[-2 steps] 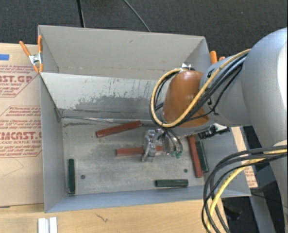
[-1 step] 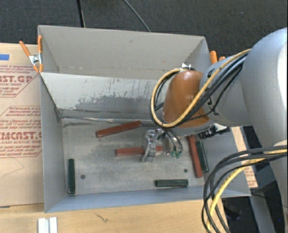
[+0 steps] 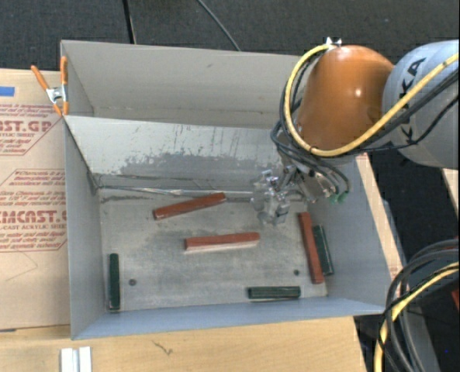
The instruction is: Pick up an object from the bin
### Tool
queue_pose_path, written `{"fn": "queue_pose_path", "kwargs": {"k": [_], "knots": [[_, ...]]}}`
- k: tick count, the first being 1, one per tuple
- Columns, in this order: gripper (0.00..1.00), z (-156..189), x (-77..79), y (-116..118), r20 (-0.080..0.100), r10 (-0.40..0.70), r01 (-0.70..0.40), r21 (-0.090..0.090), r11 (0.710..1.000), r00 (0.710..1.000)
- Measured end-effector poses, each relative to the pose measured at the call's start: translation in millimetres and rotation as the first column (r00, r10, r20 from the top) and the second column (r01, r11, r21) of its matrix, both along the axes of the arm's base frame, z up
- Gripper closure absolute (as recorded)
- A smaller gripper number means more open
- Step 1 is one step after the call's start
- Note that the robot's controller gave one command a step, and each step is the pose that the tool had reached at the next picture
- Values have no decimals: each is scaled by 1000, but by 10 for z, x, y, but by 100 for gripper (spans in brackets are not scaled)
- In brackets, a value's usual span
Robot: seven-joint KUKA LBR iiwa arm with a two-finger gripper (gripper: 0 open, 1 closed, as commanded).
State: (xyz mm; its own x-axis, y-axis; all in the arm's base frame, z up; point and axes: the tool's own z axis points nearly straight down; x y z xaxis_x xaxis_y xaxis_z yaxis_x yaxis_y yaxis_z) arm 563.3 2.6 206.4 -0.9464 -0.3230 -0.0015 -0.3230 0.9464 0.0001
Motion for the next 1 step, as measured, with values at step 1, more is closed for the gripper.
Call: {"fn": "queue_pose_path", "kwargs": {"k": [1], "knots": [[100, 436, 61, -55, 5, 121, -121, -1, 993, 993]]}}
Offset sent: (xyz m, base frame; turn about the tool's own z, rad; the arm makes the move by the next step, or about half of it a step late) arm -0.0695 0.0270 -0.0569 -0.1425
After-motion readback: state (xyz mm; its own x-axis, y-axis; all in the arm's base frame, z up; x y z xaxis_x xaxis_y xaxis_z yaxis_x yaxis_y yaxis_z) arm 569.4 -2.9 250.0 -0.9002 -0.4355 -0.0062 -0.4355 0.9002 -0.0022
